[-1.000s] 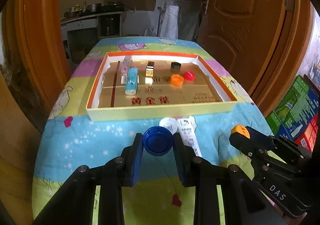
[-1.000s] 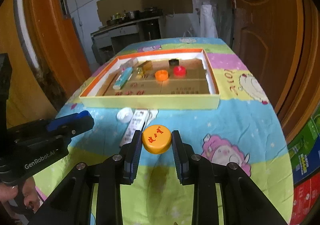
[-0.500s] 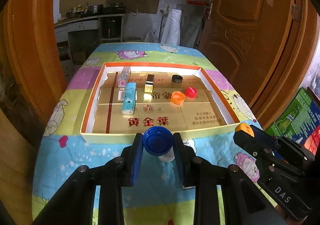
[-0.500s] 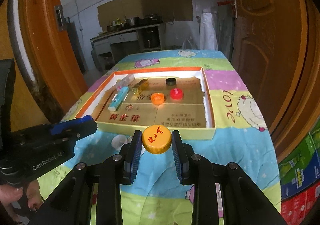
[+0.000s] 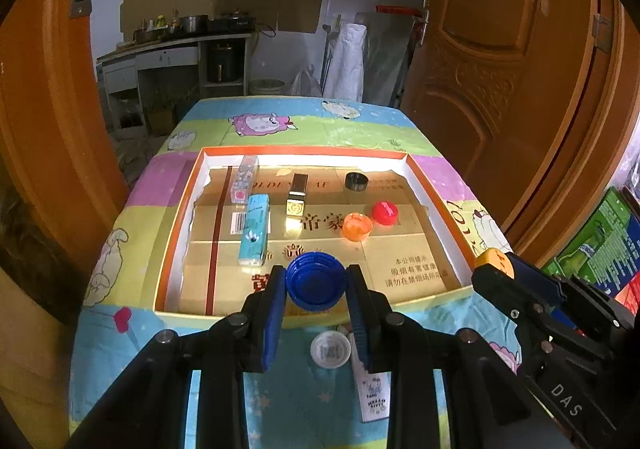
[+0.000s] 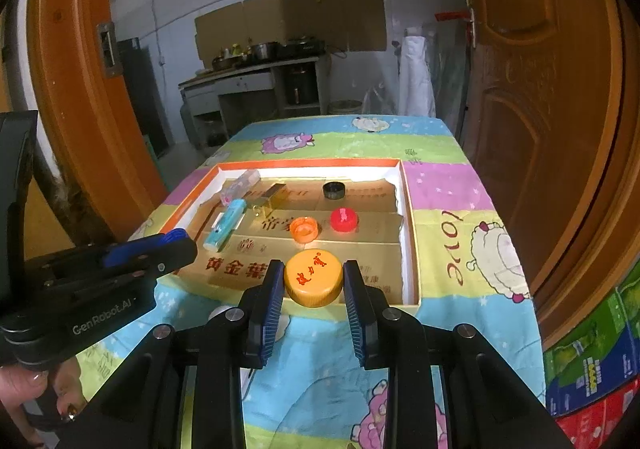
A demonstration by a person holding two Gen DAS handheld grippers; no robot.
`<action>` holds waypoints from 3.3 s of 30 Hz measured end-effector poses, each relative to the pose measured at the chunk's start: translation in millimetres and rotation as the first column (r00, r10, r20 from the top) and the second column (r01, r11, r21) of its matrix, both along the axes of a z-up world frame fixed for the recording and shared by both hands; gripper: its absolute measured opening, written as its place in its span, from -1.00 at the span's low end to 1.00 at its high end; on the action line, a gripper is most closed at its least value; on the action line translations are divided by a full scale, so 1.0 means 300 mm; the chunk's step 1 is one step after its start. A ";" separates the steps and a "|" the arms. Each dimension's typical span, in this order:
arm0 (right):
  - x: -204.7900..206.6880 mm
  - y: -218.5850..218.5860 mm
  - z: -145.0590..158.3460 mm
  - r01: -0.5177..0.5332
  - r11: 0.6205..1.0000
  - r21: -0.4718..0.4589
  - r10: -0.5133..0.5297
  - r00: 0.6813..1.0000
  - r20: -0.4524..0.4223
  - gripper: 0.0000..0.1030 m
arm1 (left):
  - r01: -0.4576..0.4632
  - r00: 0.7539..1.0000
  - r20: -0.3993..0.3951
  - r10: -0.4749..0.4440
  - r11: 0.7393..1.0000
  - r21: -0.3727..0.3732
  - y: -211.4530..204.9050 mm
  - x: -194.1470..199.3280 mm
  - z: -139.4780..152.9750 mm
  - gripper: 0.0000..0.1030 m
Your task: Organize rigid objects
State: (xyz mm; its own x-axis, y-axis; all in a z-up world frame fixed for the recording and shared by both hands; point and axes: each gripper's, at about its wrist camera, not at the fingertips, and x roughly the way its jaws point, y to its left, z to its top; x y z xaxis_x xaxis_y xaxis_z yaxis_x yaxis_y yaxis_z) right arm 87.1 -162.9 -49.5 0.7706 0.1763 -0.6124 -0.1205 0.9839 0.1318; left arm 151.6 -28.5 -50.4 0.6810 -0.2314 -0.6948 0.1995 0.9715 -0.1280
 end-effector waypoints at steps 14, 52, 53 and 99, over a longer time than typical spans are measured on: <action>0.080 -0.028 0.013 0.013 1.000 -0.003 -0.013 1.000 0.019 -0.40 | 0.003 1.000 -0.003 -0.003 1.000 0.003 -0.012 0.079 0.000 -0.41; 0.364 -0.051 -0.154 0.014 1.000 0.001 -0.014 0.996 -0.089 -0.40 | 0.004 0.994 -0.110 -0.002 1.000 0.018 -0.036 0.323 -0.171 -0.41; 0.368 -0.048 -0.159 0.014 1.000 -0.002 -0.014 0.995 -0.095 -0.40 | 0.004 0.994 -0.111 -0.002 1.000 0.018 -0.036 0.326 -0.172 -0.41; 0.408 -0.048 -0.241 0.028 0.999 -0.021 -0.031 0.989 -0.141 -0.39 | 0.018 0.993 -0.114 -0.013 0.999 0.035 -0.042 0.361 -0.233 -0.41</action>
State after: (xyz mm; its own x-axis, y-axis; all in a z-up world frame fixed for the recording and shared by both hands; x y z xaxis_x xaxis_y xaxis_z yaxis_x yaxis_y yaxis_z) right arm 209.6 -177.1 -121.9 0.6807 0.1417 -0.7187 -0.0726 0.9893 0.1263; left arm 259.9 -41.0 -120.1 0.5939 -0.2145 -0.7754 0.2009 0.9728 -0.1152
